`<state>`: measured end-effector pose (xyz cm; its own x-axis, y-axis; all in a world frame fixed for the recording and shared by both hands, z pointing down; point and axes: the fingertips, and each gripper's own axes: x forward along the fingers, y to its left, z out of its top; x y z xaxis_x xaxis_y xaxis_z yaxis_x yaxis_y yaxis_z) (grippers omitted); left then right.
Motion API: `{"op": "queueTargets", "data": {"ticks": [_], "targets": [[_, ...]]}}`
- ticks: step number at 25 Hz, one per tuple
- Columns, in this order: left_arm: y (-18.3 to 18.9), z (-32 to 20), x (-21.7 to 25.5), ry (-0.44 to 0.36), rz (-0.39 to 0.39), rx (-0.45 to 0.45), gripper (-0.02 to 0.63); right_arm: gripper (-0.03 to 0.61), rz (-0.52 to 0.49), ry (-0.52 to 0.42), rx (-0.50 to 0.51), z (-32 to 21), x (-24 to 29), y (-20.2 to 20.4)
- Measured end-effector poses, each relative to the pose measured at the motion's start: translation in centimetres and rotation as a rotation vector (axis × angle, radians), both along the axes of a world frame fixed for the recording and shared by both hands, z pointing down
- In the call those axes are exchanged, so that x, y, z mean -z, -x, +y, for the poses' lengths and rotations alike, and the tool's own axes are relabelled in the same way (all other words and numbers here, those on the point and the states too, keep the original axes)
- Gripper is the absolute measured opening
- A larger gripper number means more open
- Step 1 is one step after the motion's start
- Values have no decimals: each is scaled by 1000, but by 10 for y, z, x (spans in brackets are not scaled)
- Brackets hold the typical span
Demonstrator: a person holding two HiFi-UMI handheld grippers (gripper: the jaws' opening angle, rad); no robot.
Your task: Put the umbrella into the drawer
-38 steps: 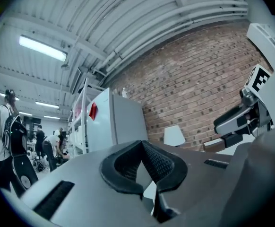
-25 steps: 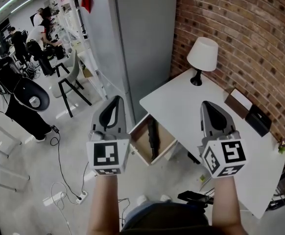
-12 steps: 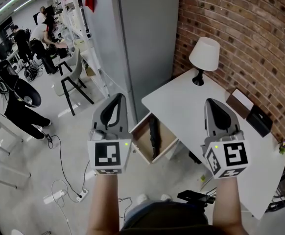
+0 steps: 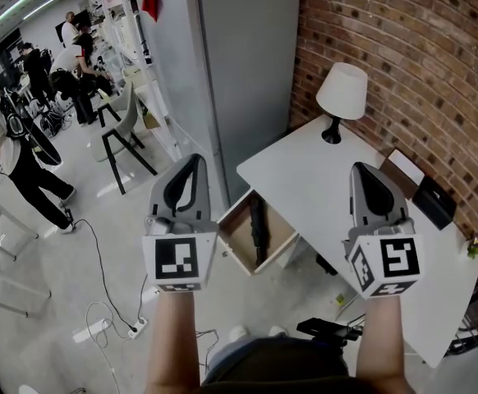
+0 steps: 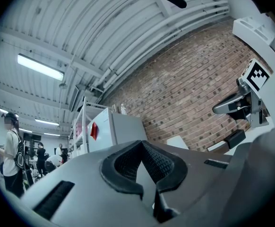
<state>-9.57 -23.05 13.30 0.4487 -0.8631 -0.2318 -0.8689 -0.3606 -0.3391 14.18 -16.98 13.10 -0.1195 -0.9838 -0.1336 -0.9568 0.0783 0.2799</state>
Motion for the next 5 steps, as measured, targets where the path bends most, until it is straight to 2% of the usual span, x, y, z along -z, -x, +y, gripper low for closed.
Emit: {"op": "queueTargets", "data": {"ticks": [5], "targets": [[3,1,2,-9,-5,8,2,0,2,-12,-17,3,4,-9]]}}
